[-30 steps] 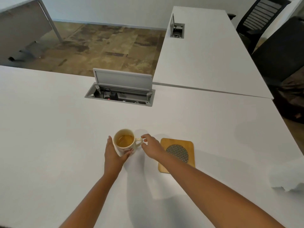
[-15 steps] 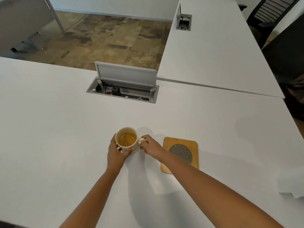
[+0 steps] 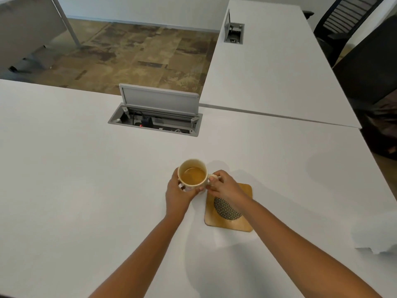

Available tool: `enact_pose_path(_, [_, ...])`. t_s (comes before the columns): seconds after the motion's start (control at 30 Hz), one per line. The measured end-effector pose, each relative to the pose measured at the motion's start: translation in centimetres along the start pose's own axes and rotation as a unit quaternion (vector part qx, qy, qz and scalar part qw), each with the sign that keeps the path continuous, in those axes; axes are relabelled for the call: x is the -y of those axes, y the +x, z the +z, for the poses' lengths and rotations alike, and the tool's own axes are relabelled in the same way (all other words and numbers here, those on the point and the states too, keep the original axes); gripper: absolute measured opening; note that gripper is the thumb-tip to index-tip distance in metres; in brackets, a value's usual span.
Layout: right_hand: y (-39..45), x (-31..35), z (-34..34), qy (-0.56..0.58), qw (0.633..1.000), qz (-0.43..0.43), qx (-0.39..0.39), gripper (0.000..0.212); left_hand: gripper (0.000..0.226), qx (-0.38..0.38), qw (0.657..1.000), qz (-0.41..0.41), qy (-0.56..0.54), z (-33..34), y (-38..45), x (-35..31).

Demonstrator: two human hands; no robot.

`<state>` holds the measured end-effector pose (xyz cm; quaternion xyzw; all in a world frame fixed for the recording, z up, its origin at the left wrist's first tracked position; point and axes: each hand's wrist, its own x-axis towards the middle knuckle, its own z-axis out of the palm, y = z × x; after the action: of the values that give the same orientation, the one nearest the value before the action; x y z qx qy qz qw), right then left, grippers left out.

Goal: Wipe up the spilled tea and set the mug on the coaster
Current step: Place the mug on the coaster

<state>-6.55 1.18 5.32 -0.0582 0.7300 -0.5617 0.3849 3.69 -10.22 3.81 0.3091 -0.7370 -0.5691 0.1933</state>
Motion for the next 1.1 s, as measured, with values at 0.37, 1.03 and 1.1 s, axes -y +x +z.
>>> enact_pose_path(0.37, [-4.3, -3.6, -6.4, 0.053, 0.995, 0.034, -0.073, 0.021, 0.057, 0.094, 0.995, -0.003, 0.011, 6.1, -3.1, -0.9])
enact_pose_path(1.03, [-5.6, -6.2, -8.2, 0.098, 0.985, 0.057, -0.129, 0.008, 0.062, 0.158, 0.984, 0.009, 0.087, 8.4, -3.7, -0.6])
enact_pose_path(1.1, [-5.6, -6.4, -8.1, 0.101, 0.984, 0.059, -0.133, 0.008, 0.061, 0.161, 0.983, 0.012, 0.090, 8.4, -3.7, -0.6])
